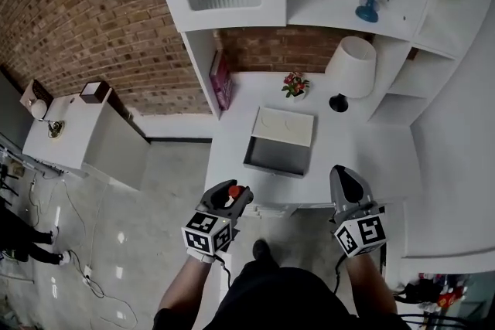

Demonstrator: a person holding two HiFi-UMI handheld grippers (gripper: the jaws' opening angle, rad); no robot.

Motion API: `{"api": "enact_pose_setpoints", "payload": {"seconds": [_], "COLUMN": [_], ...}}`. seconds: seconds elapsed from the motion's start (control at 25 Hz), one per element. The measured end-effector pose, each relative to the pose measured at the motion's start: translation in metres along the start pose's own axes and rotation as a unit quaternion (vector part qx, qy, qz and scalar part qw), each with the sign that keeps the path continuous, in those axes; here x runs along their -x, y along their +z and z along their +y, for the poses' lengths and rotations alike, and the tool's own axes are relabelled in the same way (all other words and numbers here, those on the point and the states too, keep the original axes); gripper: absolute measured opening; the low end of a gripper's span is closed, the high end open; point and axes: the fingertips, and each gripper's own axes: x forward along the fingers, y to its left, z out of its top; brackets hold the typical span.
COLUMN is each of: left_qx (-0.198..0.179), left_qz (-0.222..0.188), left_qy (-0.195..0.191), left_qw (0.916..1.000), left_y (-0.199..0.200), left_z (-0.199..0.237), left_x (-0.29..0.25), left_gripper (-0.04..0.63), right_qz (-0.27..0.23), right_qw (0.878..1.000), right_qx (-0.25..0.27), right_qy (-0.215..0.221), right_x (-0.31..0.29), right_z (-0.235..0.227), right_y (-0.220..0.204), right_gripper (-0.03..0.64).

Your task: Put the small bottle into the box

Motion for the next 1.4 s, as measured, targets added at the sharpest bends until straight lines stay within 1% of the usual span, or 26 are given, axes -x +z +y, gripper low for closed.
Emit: {"api": "enact_pose_setpoints", "payload": {"seconds": [0.12,0.24,0.36,0.44,0.56,0.64,0.72,0.84,1.0,1.2,1.4], "left_qx": [0.013,0.03,0.067,0.088,0.099,0.123,0.166,0.225,0.279,0.327,0.358], "left_qz": [0.002,0.003,0.004,0.005,0.005,0.005,0.006,0.017,0.033,0.064,0.091], "left_qy": [-0.022,-0.037,-0.047,-0.05,-0.05,-0.052,-0.051,-0.053,-0.046,-0.024,-0.008], "left_qw": [0.9997,0.9988,0.9966,0.9948,0.9938,0.9911,0.9848,0.9729,0.9585,0.9425,0.9292], "left_y": [0.009,0.013,0.012,0.014,0.018,0.016,0.01,-0.004,-0.025,-0.057,-0.081], "left_z": [0.018,0.036,0.049,0.055,0.058,0.058,0.059,0.06,0.069,0.084,0.094], "left_x": [-0.019,-0.046,-0.071,-0.085,-0.108,-0.127,-0.145,-0.173,-0.206,-0.24,-0.263], "left_gripper": [0.15,0.149,0.15,0.15,0.15,0.15,0.15,0.15,0.15,0.149,0.15], "right_qz": [0.012,0.026,0.038,0.042,0.046,0.047,0.045,0.04,0.044,0.062,0.066], "right_qw": [1.0,0.999,0.999,0.998,0.998,0.998,0.999,0.999,0.999,0.998,0.997], "right_qx": [0.005,0.008,0.006,0.004,-0.004,-0.013,-0.016,-0.008,-0.01,-0.025,-0.035], "right_qy": [-0.016,-0.028,-0.036,-0.037,-0.031,-0.026,-0.018,-0.007,-0.002,-0.013,-0.021], "right_x": [-0.021,-0.042,-0.058,-0.068,-0.083,-0.092,-0.1,-0.113,-0.122,-0.12,-0.122], "right_z": [-0.003,-0.012,-0.024,-0.031,-0.045,-0.057,-0.068,-0.085,-0.107,-0.134,-0.153], "right_y": [0.001,-0.008,-0.018,-0.022,-0.03,-0.035,-0.035,-0.032,-0.039,-0.059,-0.068], "right_gripper": [0.0,0.0,0.0,0.0,0.0,0.0,0.0,0.0,0.0,0.0,0.0]}}
